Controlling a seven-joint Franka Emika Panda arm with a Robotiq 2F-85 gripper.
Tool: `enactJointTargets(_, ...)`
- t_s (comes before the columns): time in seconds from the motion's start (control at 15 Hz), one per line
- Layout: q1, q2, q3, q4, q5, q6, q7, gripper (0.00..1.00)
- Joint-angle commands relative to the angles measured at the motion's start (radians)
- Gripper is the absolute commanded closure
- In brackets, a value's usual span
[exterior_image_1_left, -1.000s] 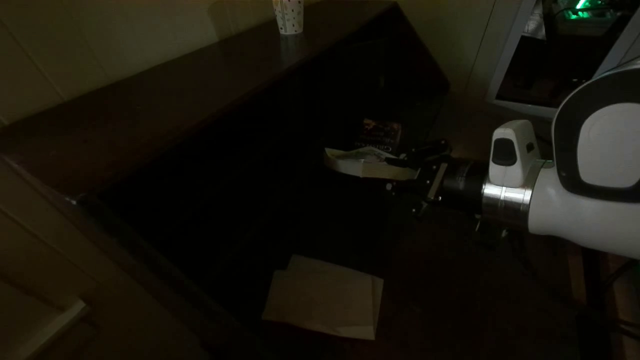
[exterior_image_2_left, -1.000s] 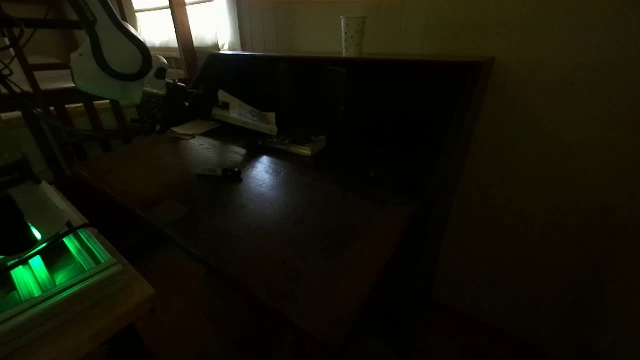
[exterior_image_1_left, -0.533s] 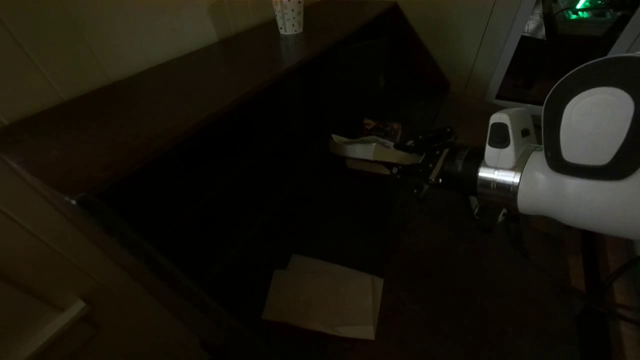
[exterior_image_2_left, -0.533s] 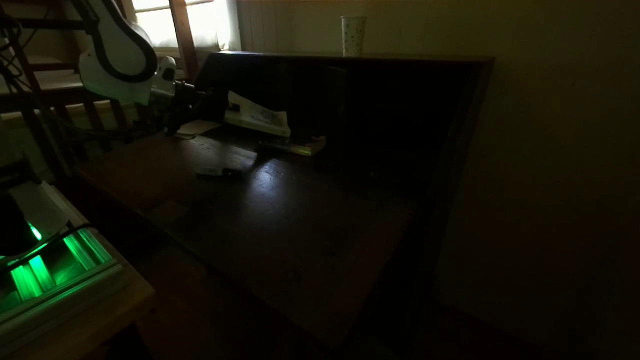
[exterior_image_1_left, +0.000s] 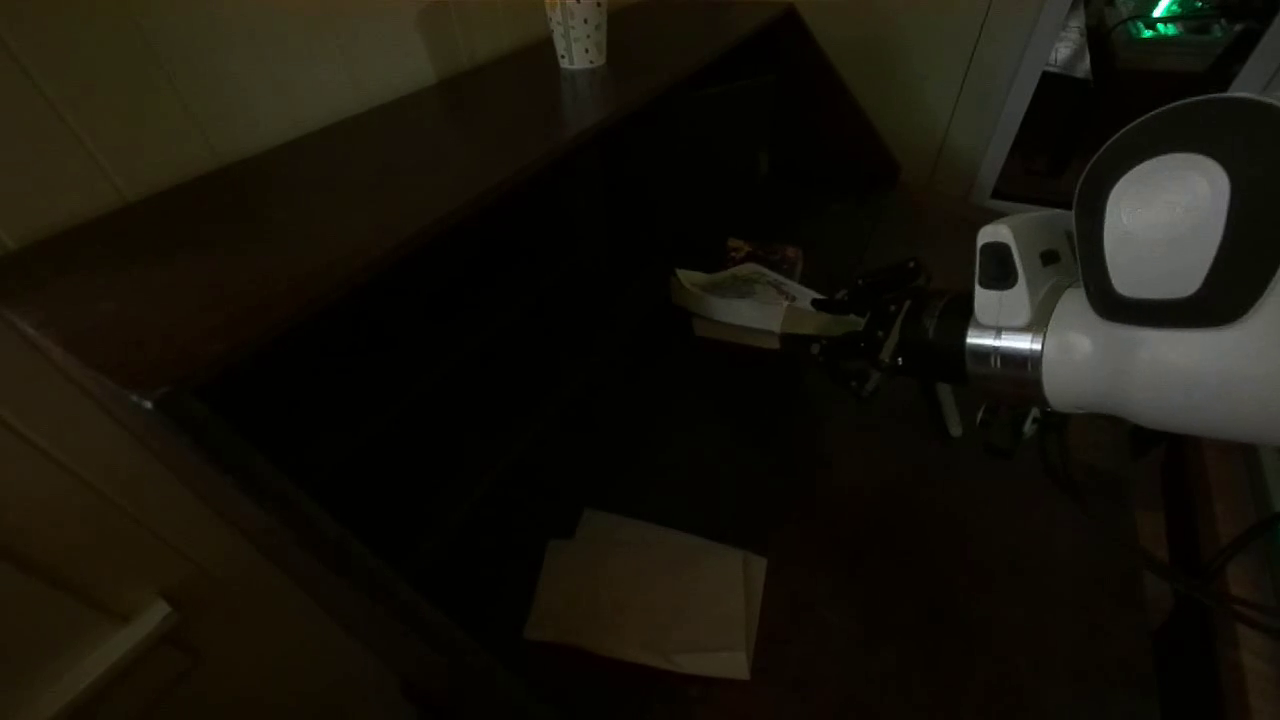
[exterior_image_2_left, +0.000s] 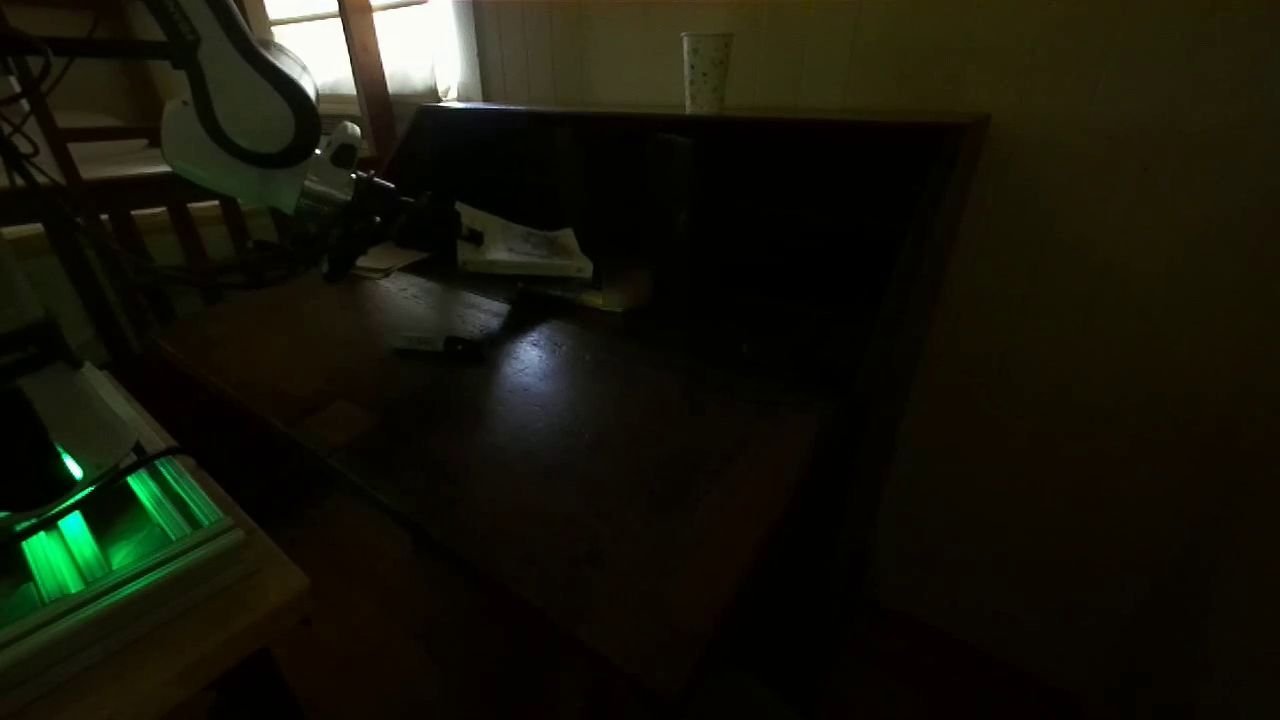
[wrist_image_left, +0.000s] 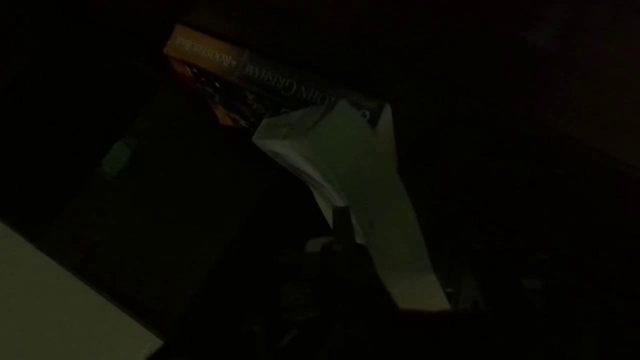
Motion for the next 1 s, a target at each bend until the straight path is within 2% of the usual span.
enactJointTargets(0.0, -0.038, -0.001, -0.037, 0.000, -0.009, 0.070, -0.122, 0.85)
enactJointTargets(0.33, -0.086, 0.020, -0.087, 0.032, -0.010, 0.113, -0.267, 0.85)
enactJointTargets(0.47, -0.100, 0.030, -0.100, 0.053, -0.009, 0.128, -0.300, 0.37)
enactJointTargets(0.6, -0.109, 0.050, -0.104, 0.083, -0.009, 0.139, -0.312, 0.34)
enactJointTargets(0.93, -0.126, 0.114, -0.095, 0.162, -0.009, 0.190, -0.321, 0.00)
